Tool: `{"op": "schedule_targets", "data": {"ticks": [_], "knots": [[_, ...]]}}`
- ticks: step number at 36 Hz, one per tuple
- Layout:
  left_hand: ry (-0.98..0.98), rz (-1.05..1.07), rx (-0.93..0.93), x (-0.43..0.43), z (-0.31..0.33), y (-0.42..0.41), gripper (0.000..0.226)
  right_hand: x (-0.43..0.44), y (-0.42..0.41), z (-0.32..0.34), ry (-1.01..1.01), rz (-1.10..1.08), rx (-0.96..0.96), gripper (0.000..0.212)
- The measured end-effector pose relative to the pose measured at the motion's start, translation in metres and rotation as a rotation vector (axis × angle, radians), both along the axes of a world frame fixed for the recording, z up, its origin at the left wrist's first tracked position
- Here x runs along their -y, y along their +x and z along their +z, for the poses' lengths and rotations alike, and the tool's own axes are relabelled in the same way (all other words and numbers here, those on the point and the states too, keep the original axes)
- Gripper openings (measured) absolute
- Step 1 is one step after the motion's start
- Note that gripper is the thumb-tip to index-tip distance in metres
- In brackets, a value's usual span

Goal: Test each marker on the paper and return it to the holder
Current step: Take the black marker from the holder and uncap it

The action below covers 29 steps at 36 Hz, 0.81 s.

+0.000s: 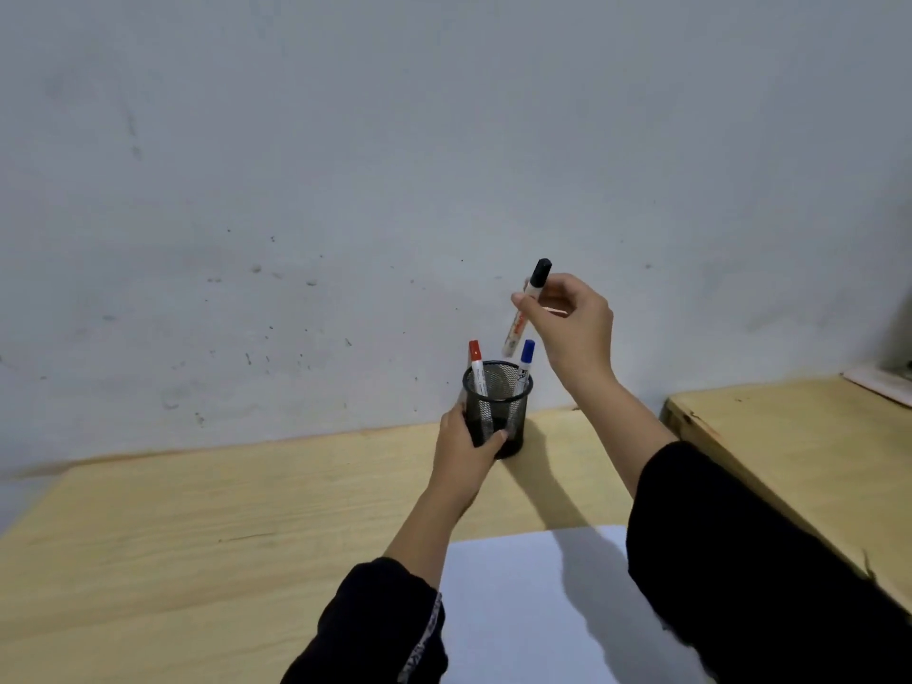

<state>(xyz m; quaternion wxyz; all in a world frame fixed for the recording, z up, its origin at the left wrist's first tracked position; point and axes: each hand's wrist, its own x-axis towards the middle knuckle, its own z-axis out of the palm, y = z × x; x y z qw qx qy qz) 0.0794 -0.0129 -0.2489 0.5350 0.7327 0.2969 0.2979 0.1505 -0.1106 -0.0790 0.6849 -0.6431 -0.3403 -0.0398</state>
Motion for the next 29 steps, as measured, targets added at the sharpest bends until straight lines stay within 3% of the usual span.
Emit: {"op": "schedule_targets", "data": {"ticks": [5, 9, 20, 23, 29], "knots": [[-0.080, 0.050, 0.038, 0.029, 0.033, -0.030, 0.034, 0.020, -0.024, 0.007, 0.061, 0.023, 0.027, 0.011], [-0.010, 0.054, 0.080, 0.038, 0.054, -0.054, 0.051, 0.036, -0.044, -0.004, 0.058, 0.046, 0.036, 0.011], [0.199, 0.048, 0.245, 0.069, 0.111, -0.132, 0.029, 0.073, -0.091, -0.052, -0.235, 0.144, 0.117, 0.016], [0.223, 0.030, 0.242, 0.075, 0.116, -0.142, 0.024, 0.074, -0.098, -0.062, -0.357, 0.156, 0.184, 0.023], [0.269, -0.033, 0.118, 0.078, 0.110, -0.154, 0.009, 0.073, -0.108, -0.071, -0.489, 0.185, 0.380, 0.015]]}}
